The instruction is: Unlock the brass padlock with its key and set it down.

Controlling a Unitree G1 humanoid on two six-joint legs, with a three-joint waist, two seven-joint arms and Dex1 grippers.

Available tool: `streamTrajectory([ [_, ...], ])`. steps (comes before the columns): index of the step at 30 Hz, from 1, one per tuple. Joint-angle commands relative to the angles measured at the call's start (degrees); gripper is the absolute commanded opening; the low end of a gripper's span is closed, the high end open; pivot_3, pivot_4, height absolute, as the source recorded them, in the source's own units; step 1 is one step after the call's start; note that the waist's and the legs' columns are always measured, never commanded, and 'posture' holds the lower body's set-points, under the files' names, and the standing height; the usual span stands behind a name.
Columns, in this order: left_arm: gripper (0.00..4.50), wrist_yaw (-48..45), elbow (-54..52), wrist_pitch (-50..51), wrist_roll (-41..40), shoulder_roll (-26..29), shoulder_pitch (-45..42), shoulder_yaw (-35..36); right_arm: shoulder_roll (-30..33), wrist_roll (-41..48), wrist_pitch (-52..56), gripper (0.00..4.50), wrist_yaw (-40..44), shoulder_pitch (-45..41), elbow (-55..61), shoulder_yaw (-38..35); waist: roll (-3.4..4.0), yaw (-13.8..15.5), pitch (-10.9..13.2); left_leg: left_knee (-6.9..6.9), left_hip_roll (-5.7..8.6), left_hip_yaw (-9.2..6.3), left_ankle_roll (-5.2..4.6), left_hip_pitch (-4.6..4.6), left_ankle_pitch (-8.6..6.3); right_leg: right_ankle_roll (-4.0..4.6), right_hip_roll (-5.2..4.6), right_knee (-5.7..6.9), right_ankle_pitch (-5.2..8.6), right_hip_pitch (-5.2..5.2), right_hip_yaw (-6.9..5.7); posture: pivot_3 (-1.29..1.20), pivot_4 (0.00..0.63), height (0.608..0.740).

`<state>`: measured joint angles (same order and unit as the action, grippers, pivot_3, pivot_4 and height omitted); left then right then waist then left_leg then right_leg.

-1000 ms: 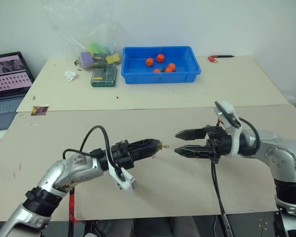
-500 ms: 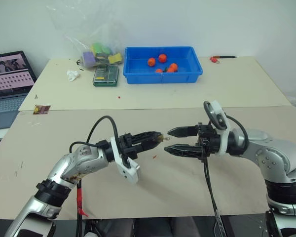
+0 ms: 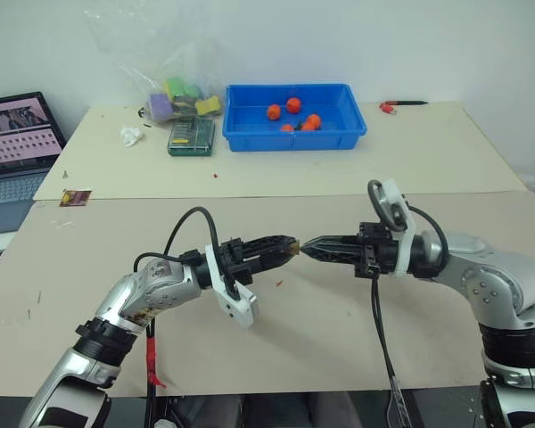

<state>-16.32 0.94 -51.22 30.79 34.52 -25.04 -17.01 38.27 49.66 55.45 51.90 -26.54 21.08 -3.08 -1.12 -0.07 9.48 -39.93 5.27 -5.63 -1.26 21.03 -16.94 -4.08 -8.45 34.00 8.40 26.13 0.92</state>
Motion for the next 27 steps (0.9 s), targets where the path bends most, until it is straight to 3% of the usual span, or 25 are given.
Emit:
streamTrajectory([
  [1,0.82,1.5,0.0,-0.8,0.9,-0.7,-1.9,1.3,0.0,1.8,0.2,0.05,-0.2,-1.0,1.8,-0.6,0.0,0.0,0.0,0.0,0.0,0.0,0.0,0.0,0.0,0.0,0.0,0.0,0.0,0.0,0.0,0.0,0.15,0.74],
  [11,0.82,10.9,5.2,-6.6,11.4,-2.3,-10.6,2.5,-2.8,13.7,16.5,0.05,-8.5,-5.5,-7.0,-5.6,-0.01,0.2,0.0,-0.02,0.01,0.02,0.0,0.01,0.0,0.04,0.01,-0.01,-0.04,-0.01,0.0,0.0,0.15,0.74],
  [14,0.82,14.6,6.3,-9.8,12.5,-2.8,-12.2,2.9,-6.7,22.4,25.3,0.05,-17.7,-9.8,-15.2,-10.9,-0.01,0.0,0.0,-0.02,-0.02,0.02,0.02,0.02,0.01,0.1,0.02,0.01,-0.08,0.0,0.0,0.0,0.15,0.74],
  [19,0.82,17.6,7.5,-10.0,14.4,-3.4,-13.3,3.4,-9.6,33.1,28.0,0.05,-28.6,-14.0,-19.9,-15.0,0.0,0.1,0.0,-0.01,-0.08,-0.01,0.02,0.06,0.01,0.12,0.01,0.05,-0.14,0.04,-0.02,0.0,0.15,0.74],
  [23,0.82,12.7,10.3,-6.5,6.9,-4.1,-12.5,1.8,-6.8,25.3,19.9,0.05,-22.8,-12.7,-7.8,-11.3,0.01,0.0,0.0,-0.02,-0.01,0.0,-0.01,0.12,0.0,0.06,0.01,0.08,-0.16,0.05,-0.03,0.0,0.15,0.74],
  [26,0.82,3.1,11.1,1.2,-8.9,-5.6,-11.7,0.0,-3.2,22.3,17.3,0.05,-16.7,-11.2,-2.1,-7.8,0.02,0.0,0.0,-0.08,0.04,-0.02,-0.04,0.15,-0.02,0.02,0.01,0.1,-0.17,0.06,-0.08,0.0,0.15,0.74],
  [27,0.82,0.4,10.9,2.9,-12.5,-5.7,-11.7,-0.5,-2.8,22.8,17.0,0.32,-15.6,-11.4,-2.0,-7.7,0.02,0.0,0.0,-0.16,0.04,-0.02,-0.04,0.16,-0.02,0.0,0.01,0.09,-0.18,0.03,-0.1,0.0,0.15,0.74],
])
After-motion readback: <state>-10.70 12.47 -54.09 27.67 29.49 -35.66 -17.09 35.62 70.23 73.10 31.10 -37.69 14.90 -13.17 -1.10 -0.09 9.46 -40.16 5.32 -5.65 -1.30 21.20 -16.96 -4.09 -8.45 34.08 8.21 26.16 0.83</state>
